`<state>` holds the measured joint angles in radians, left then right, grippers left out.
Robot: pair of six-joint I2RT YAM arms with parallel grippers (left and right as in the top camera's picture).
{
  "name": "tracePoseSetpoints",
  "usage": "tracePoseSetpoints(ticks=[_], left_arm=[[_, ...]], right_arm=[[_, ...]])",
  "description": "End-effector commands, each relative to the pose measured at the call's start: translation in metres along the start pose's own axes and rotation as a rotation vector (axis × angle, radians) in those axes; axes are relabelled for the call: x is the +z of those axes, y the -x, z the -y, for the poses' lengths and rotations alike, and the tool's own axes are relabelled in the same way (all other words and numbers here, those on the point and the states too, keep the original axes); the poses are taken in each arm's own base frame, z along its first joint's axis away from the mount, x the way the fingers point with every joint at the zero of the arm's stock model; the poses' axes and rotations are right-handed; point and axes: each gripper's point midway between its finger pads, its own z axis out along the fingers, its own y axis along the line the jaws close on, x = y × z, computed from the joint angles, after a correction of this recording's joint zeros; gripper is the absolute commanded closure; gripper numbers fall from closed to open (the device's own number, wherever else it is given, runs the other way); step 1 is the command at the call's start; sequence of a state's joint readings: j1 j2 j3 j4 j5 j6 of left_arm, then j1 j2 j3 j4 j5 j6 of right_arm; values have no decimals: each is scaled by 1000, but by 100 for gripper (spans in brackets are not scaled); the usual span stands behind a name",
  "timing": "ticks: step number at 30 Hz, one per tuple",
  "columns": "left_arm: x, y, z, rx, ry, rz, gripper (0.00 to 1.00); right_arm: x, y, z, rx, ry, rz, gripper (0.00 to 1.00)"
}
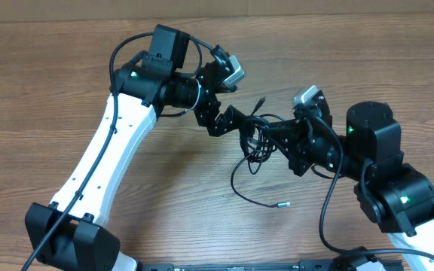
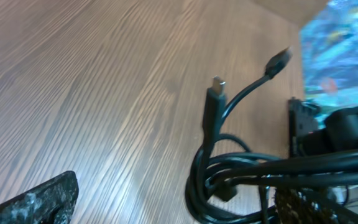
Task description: Untangle cables
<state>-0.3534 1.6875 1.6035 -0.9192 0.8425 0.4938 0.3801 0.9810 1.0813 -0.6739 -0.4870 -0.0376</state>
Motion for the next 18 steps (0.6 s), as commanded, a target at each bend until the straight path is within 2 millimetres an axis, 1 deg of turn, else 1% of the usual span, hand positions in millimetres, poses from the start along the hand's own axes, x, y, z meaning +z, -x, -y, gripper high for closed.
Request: tracePoseSetpoints(ticks=[1,4,6,11,14,17,18], left_arm=[[-5,1,-14,-70,111,-34,0],[-5,-1,-18,-93,132,-43,0],[-6,-3,-18,-99,135,-48,0],[-6,-8,-20,-113,150,-69,0],[-8,-12,-27,-161,199,-87,0],[-11,-17,-36,-258,257,-97,0],[-11,-18,-39,-324,277,-94,0]], right_arm=[[-5,13,4,29,-39,40,92],[-5,14,7,45,-52,46,92],[-6,15,15,80,-88,52,93],[-11,20,25,137,-116,82,94],[-14,26,31,171,-129,111,94],[-21,39,30,205,-115,166,96],[-24,45,30,208,-113,194,96]])
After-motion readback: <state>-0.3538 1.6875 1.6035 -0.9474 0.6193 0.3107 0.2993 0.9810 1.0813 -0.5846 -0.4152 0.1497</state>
